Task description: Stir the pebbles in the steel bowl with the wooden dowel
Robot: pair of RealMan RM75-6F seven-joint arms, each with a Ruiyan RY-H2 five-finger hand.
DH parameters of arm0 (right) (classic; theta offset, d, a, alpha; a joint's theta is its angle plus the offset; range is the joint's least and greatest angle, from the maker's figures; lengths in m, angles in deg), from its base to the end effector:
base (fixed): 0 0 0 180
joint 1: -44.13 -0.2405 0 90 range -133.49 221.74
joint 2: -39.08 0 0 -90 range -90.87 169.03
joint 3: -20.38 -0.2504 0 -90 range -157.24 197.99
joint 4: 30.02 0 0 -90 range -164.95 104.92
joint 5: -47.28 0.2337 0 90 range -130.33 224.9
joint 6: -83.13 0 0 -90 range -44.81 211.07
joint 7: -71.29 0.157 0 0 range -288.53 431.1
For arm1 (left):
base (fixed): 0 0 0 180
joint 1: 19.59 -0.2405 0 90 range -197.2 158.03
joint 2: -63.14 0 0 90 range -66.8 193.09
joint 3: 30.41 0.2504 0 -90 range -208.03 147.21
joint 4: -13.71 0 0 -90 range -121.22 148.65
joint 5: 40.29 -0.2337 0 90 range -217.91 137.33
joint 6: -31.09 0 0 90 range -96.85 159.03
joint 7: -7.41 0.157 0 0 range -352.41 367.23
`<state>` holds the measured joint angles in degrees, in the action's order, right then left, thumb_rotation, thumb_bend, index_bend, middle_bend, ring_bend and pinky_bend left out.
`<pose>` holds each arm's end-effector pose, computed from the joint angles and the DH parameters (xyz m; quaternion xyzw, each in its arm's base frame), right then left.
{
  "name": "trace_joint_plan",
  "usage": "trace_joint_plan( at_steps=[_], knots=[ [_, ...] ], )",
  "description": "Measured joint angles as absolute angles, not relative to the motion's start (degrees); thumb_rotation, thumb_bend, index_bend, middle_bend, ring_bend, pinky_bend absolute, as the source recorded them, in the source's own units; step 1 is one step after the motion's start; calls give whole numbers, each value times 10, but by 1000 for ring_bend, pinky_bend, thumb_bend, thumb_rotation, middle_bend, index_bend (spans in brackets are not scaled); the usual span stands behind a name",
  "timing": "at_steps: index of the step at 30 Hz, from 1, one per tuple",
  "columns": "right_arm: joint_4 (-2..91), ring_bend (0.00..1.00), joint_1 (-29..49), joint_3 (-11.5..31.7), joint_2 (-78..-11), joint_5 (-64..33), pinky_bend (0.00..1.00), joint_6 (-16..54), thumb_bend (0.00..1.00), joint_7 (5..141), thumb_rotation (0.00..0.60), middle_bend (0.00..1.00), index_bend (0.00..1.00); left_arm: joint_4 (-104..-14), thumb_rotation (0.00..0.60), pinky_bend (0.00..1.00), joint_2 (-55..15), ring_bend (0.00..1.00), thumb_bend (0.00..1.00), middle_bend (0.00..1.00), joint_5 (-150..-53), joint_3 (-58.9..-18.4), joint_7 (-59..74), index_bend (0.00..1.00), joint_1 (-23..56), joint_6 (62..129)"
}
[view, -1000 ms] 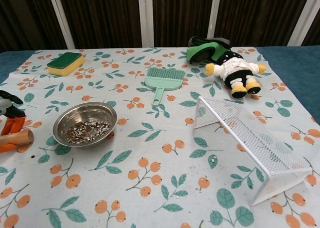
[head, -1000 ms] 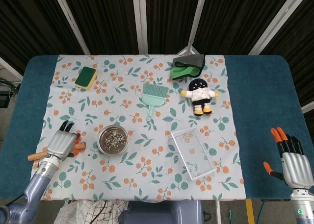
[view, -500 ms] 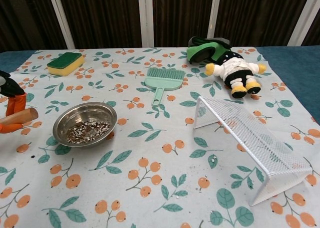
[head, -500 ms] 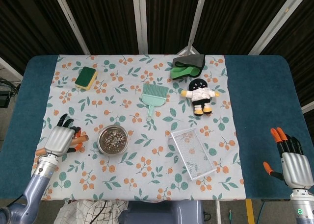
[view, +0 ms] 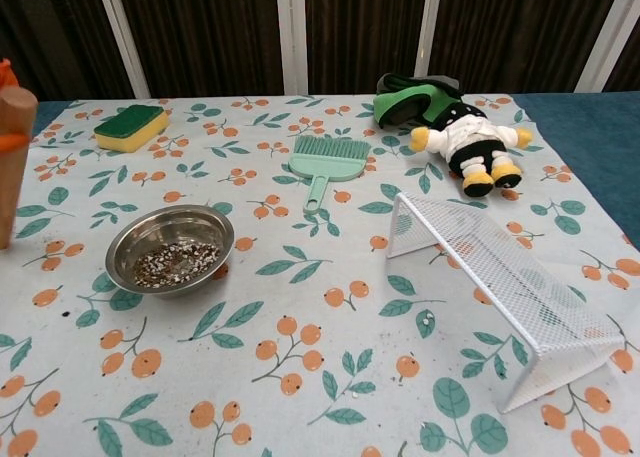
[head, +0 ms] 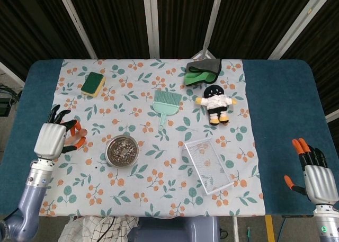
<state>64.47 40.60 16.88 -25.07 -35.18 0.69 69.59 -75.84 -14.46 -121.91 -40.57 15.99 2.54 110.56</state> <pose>-0.3216 -0.1897 0.1291 0.5771 -0.4212 0.3650 0.5969 -0.2207 0.3019 0.0738 -0.6160 -0.3294 -0.4793 0.5314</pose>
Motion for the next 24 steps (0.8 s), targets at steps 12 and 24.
trace_joint_plan(
  at_steps=[12, 24],
  knots=[
    [645, 0, 406, 168, -249, -350, 0, 8, 309, 700, 600, 0, 0, -814, 600, 17, -137, 207, 772, 732, -1253, -447, 137, 658, 37, 1153],
    [645, 0, 407, 169, -249, -350, 0, 9, 310, 699, 600, 0, 0, -861, 600, 17, -135, 207, 772, 735, -1246, -461, 121, 659, 39, 1165]
  ],
)
